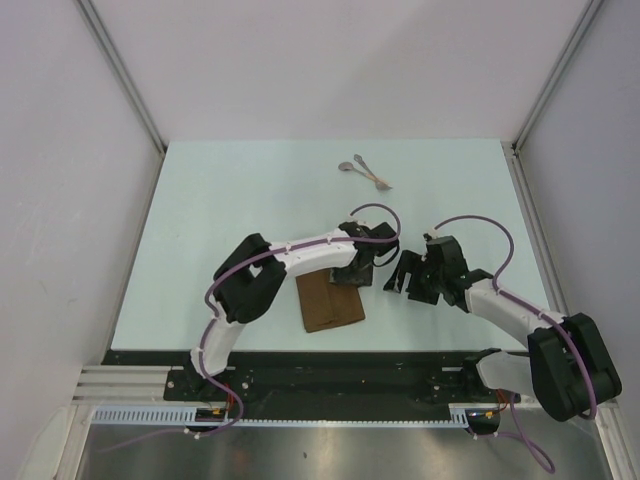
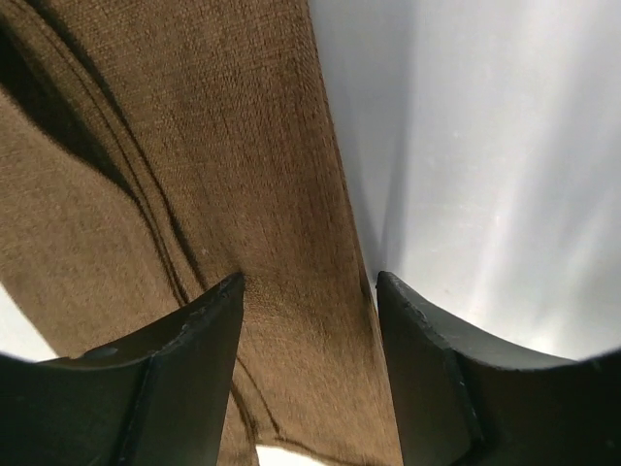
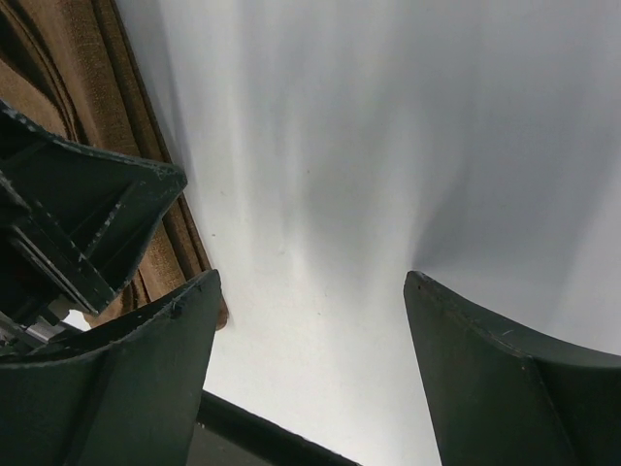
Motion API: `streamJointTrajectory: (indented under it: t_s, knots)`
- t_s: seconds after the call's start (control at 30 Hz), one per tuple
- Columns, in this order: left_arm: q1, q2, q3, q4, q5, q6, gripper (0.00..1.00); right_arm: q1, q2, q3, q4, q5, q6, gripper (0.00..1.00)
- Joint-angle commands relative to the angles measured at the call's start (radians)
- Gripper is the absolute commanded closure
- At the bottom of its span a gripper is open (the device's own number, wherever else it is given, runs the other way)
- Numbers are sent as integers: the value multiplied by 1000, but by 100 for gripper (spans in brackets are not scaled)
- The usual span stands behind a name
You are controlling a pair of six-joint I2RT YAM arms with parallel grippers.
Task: Fold the napkin into a case and place the utensils inside
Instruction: Pick up the 2/3-rectangle-folded napkin from the center of the board.
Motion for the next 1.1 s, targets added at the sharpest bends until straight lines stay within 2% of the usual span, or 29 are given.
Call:
streamJointTrajectory:
  t_s: [0.0,0.1,0.2,0.23,0.3,0.33,0.43,0.53,0.63,0.77,0.93,1.07]
  knots:
    - [-8,41,27,-10,-25,-32,40,-11,11,17,11,-3,-29,18]
    - [-7,55,1,6,-15,-21,49,-11,26,32,21,-10,-34,18]
    - [-5,23,-68,75,5,11,65,-11,40,52,40,-25,-38,17]
    - [-3,6,-89,94,17,20,75,-14,52,61,46,-32,-41,16]
    - [6,-57,-163,170,37,50,83,-12,74,77,66,-68,-54,16]
    - [10,-80,-188,194,59,62,91,-12,85,92,75,-79,-55,16]
    - [35,-175,-289,292,122,97,100,-12,131,106,150,-153,-52,15]
    - [72,-298,-448,427,224,138,100,-8,204,140,236,-208,-34,14]
    - [101,-388,-522,535,292,146,100,24,263,164,291,-223,6,15]
    - [115,-430,-568,563,364,146,100,66,344,227,388,-194,60,16]
    - [132,-487,-616,584,377,142,100,98,440,246,520,-193,139,18]
    - [148,-514,-643,596,390,137,100,141,476,258,543,-116,169,20]
